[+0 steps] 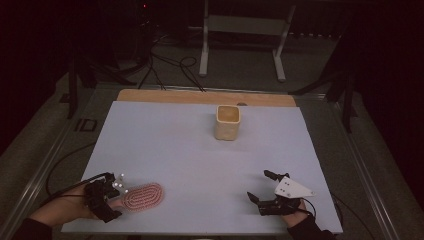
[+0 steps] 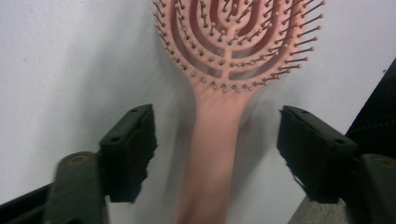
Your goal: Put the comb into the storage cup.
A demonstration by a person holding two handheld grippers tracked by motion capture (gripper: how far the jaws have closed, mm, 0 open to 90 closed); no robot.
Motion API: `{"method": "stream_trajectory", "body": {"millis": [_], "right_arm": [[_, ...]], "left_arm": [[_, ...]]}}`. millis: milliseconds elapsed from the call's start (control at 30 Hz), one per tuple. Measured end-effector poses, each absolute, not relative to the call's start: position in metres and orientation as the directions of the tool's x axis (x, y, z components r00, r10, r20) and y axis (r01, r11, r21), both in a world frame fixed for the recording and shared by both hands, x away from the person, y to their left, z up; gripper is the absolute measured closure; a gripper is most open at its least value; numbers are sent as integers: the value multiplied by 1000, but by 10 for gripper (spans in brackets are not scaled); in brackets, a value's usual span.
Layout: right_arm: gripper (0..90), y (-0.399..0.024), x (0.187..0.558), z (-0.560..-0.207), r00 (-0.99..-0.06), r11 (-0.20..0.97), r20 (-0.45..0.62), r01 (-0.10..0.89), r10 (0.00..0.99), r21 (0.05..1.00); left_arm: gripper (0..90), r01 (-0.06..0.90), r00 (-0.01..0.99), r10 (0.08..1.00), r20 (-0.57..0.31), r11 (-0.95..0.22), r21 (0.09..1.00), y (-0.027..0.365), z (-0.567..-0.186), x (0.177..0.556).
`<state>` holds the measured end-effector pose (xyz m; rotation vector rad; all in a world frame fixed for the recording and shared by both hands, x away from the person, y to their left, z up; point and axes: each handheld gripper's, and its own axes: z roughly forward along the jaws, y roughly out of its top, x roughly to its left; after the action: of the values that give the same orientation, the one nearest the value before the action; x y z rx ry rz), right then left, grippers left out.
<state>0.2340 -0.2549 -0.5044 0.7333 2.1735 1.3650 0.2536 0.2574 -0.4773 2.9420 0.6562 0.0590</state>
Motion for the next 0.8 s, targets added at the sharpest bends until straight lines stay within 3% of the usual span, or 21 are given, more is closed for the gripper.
{"method": "stream_trajectory", "body": {"millis": [433,800], "right_arm": [[96,-255,234,-505,-749,366,-104,193,654,910],[96,-255,234,-504,-750,365,-105,191,654,911]], "left_arm": [[577,399,915,403,14,-911,107,253,-479,259],[661,388,922,386,-34,-919,73,249,-482,264]]}}
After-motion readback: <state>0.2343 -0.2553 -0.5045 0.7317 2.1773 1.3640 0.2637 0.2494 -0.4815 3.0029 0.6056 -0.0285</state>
